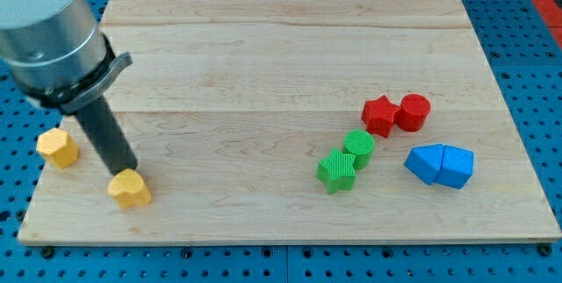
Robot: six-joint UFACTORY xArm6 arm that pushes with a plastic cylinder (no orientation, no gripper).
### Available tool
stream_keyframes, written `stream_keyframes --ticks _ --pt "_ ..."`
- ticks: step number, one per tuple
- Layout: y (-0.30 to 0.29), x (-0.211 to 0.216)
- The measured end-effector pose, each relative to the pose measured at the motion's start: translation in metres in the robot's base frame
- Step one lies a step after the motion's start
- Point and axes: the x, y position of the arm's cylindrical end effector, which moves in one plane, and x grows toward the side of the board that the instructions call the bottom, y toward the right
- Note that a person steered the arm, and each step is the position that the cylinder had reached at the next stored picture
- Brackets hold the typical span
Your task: Push the yellow hexagon closer to yellow heart
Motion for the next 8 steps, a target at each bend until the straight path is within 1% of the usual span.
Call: stream_keyframes --ticks 1,2,3,4,5,6,7,8 --pt "-0.028 0.033" --pt "0.015 0.015" --pt "0.121 0.003" --pt "0.059 -0.002" --pt "0.056 -0.092" --pt "-0.021 -0.105" --pt "-0.088 -0.088" --pt "-0.07 -0.052"
